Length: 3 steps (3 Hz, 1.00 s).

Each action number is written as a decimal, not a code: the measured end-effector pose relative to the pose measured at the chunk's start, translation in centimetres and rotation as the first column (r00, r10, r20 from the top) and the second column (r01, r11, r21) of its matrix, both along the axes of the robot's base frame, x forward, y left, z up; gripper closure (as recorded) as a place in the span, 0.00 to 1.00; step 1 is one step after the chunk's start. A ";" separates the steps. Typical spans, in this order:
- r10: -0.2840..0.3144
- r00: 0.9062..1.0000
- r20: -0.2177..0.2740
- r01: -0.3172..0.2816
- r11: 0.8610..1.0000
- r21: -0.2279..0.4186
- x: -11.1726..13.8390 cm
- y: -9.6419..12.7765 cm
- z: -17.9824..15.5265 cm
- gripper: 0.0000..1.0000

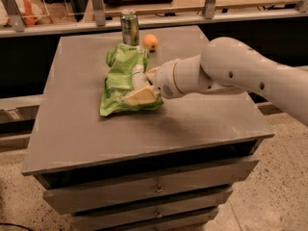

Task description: Move green rice chip bag near orange

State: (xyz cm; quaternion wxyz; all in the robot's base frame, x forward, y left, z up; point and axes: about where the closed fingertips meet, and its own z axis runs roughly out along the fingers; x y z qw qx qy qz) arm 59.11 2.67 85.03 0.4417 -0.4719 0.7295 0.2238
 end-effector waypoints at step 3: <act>-0.548 0.765 0.339 0.599 0.799 -0.059 -2.0 -22.1 7.5 1.00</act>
Offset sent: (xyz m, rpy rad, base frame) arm -0.0157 -0.2490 0.0978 -0.1922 -0.3540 -0.7536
